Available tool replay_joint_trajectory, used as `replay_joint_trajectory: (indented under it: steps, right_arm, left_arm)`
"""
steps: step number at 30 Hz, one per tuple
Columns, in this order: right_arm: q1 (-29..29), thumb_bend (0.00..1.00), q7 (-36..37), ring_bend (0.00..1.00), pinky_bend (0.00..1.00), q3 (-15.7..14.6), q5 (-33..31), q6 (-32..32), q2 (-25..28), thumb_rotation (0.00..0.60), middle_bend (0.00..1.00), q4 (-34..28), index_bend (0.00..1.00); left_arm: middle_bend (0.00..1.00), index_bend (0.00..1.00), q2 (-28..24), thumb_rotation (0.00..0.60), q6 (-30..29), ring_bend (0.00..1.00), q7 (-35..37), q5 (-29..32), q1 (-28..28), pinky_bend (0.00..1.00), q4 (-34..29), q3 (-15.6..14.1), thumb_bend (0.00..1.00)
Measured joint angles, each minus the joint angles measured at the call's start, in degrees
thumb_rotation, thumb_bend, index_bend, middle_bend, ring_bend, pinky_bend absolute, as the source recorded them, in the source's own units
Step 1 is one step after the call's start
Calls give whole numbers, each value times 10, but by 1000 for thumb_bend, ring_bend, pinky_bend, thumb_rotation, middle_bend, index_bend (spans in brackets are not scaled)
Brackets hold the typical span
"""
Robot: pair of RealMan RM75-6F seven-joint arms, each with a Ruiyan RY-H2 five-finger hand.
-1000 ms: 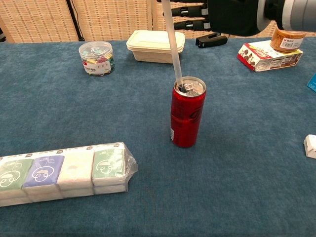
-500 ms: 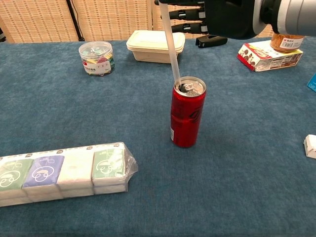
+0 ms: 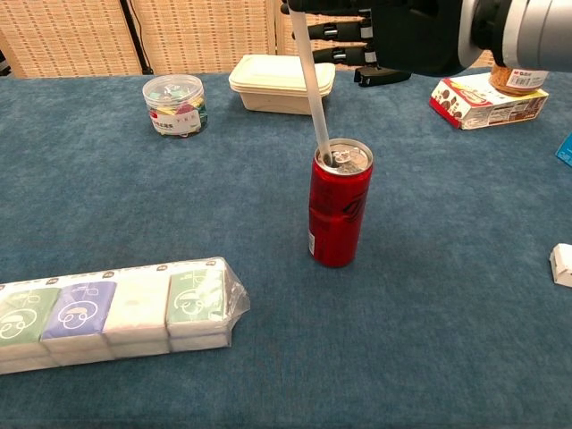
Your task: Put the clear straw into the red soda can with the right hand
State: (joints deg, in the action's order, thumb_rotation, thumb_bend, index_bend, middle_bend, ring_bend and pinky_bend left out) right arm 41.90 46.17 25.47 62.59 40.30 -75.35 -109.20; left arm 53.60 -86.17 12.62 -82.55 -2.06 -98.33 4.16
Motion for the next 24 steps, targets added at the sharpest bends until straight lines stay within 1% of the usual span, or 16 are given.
replay_joint_trajectory:
  steps: [17,24]
  right_arm:
    - [-2,480,0,0,0,-11,6,-1,-15,600,0,18,561]
    - [-9,480,-1,0,0,-23,29,3,-19,600,0,27,561]
  left_arm:
    - [0,0,-1,600,1,0,3,0,0,0,1,0,0]
    - [0,0,-1,600,2,0,3,0,0,0,0,0,0]
